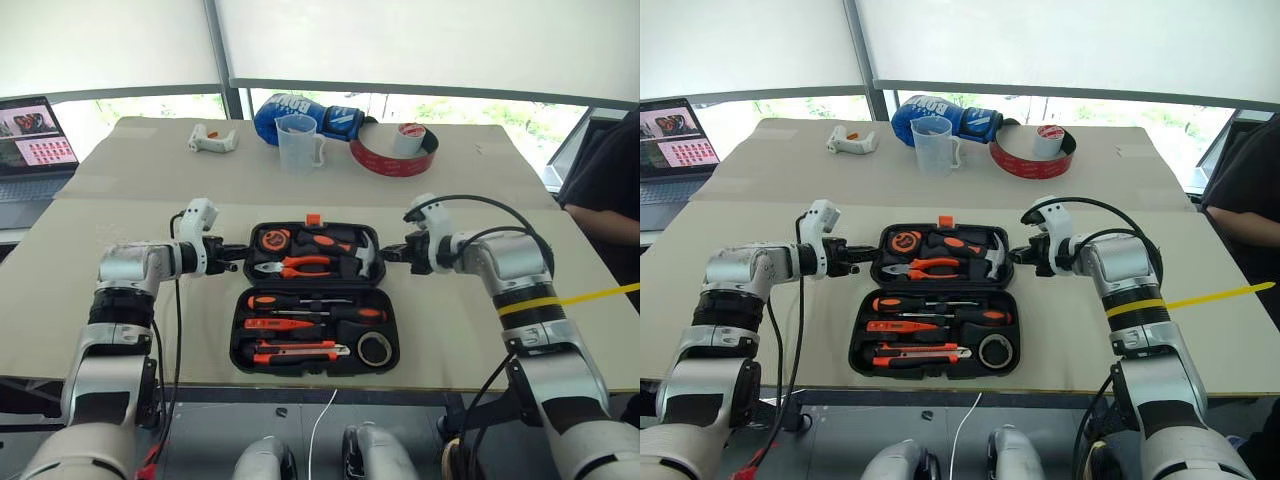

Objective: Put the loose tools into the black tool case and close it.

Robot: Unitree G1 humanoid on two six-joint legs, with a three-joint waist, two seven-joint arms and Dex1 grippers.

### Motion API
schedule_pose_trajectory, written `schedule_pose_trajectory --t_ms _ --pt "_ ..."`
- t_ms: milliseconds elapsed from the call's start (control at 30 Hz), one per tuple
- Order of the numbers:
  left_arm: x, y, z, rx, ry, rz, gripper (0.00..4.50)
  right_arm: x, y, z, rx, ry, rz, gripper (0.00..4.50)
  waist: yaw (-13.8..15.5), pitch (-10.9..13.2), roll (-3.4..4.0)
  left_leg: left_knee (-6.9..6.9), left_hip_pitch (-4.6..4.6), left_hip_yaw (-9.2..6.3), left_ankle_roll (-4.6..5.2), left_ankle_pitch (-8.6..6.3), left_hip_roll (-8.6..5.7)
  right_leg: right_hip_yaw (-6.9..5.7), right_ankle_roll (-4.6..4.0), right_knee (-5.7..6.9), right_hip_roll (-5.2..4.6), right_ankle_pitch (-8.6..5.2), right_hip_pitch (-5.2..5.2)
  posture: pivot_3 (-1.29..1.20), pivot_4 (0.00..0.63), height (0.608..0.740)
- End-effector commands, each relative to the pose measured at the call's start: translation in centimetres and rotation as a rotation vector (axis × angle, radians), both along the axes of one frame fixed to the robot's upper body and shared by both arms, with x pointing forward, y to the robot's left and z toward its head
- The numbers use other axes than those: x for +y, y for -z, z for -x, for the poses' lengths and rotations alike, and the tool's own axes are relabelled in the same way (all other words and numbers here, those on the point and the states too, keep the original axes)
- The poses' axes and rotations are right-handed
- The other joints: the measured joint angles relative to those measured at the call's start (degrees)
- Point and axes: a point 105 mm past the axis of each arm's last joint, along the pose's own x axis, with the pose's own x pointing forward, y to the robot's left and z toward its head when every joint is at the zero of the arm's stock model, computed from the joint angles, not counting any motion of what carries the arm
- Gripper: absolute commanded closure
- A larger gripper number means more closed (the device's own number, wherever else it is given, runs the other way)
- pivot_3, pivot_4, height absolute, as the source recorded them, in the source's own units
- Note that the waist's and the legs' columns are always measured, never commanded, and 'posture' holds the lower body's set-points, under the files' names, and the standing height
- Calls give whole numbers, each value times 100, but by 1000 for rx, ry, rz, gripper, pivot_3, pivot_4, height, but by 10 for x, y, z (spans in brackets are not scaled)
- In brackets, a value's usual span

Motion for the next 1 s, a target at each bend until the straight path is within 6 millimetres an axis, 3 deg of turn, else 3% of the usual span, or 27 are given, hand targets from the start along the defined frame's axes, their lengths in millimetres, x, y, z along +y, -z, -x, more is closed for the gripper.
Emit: schedule_pose_trajectory --t_ms 33,133,267,400,600,733,1000 --pt "-17 -51 -5 -297 65 31 4422 7 -50 -10 -278 1 -20 4460 1 2 -2 0 -6 0 -1 1 0 0 -1 0 -16 1 -5 0 150 714" --pt "-23 -70 -4 -442 74 15 4422 5 -69 -10 -407 38 -39 4460 15 2 -2 1 -52 -1 -7 6 -2 -7 -3 6 -22 3 -45 0 150 714" --pt "-27 -67 -3 -557 84 -99 4422 6 -74 -2 -545 32 6 4460 17 2 -2 1 -98 7 -8 14 -13 -19 -6 29 -13 5 -109 0 150 714" --pt "-28 -59 -1 -645 101 -206 4422 3 -70 7 -645 31 62 4460 10 2 -2 -10 -102 20 -7 13 -8 -24 -5 24 18 4 -109 0 150 714" --pt "-22 -44 7 -724 92 -311 4422 -10 -41 19 -710 45 173 4460 29 2 -2 -10 -88 31 -7 13 -3 -17 -1 1 17 1 -101 0 150 714" --pt "-11 -46 13 -756 32 -322 4422 -15 -32 36 -723 43 157 4460 28 1 -2 -10 -57 36 -7 13 2 -4 28 9 18 -16 -77 0 150 714" --pt "2 -34 49 -718 -25 -311 4422 -13 -19 80 -736 -33 143 4460 30 0 -2 -16 -21 30 -7 12 13 6 27 1 18 -26 -38 0 150 714"
